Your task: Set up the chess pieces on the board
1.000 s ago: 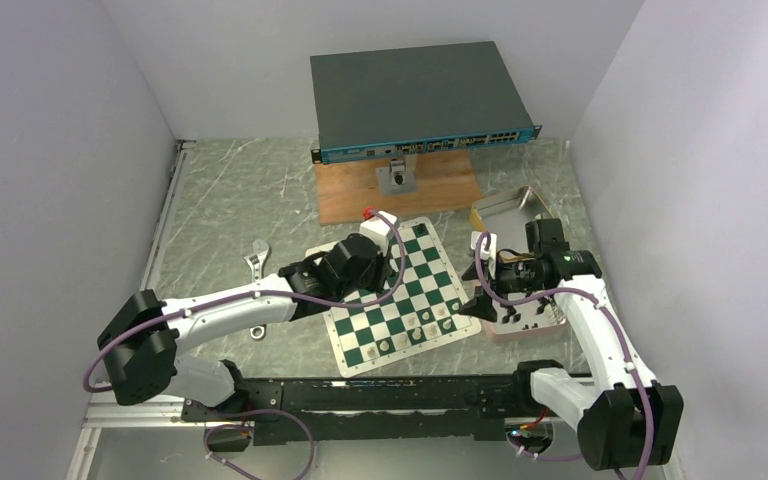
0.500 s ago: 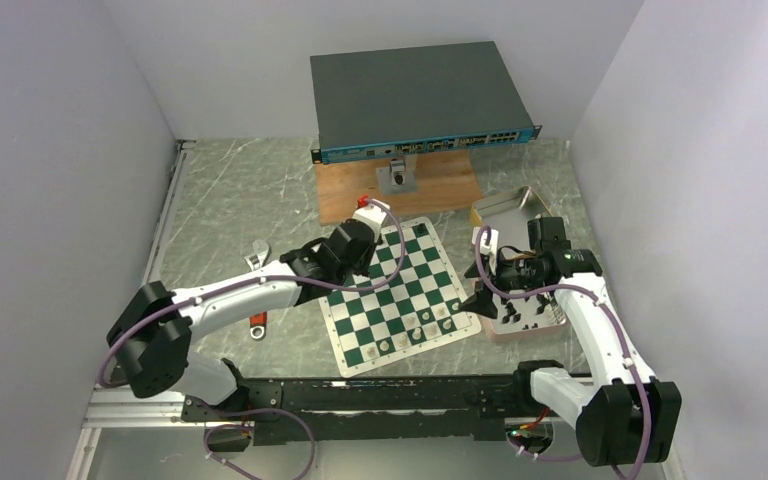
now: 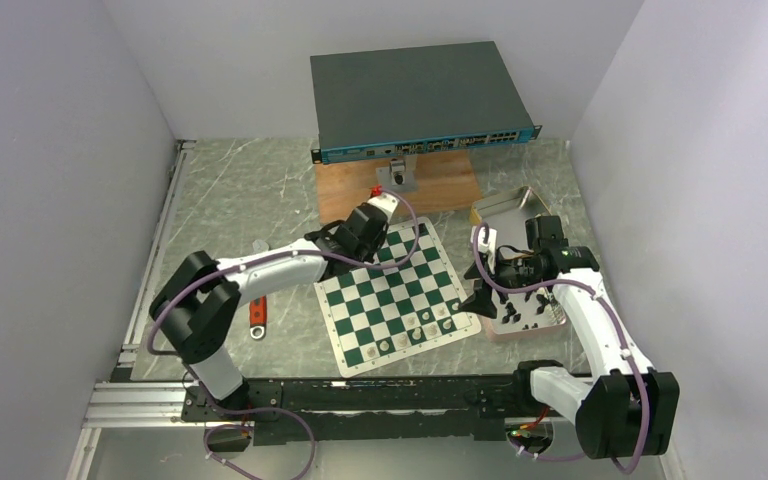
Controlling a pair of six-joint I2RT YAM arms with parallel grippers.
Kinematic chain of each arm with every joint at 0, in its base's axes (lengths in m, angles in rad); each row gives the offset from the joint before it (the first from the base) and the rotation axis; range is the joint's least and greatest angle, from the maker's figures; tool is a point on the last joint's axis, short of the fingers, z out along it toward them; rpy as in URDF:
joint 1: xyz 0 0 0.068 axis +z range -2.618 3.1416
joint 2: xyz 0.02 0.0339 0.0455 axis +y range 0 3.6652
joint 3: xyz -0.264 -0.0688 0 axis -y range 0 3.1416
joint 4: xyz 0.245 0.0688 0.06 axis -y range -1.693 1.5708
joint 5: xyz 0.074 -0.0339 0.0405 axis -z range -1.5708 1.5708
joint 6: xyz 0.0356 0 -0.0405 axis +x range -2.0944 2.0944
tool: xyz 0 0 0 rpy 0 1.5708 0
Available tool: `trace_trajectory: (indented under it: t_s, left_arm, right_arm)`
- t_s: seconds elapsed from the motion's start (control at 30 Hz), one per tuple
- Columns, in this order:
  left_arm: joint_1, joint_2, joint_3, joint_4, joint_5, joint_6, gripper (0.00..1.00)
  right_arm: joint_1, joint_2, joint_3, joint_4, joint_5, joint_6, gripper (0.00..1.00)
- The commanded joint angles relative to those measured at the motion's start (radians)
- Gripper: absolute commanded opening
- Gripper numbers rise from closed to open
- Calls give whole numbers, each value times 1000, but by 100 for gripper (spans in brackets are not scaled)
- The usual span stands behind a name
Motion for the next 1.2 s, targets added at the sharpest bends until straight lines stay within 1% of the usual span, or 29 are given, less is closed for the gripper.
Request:
trace_trajectory:
  t_s: [0.0,0.2,0.43,0.83,1.17]
  left_arm:
    - [26,64,82,11,25,31,0]
    - [54,150,153,-22,45,39,0]
    - [84,206,197,-46,78,39,0]
    - [101,260,225,-67,105,39,0]
    - [109,277,238,-75,122,36,4]
  right_arm:
    - [-3,9,32,9,-8,-14,81]
    - [-2,20,33,1,-8,-26,81]
    - [-2,28,33,-4,-6,-33,80]
    - [-2,33,33,-7,-4,-41,80]
    - [-2,40,33,-13,-3,-47,80]
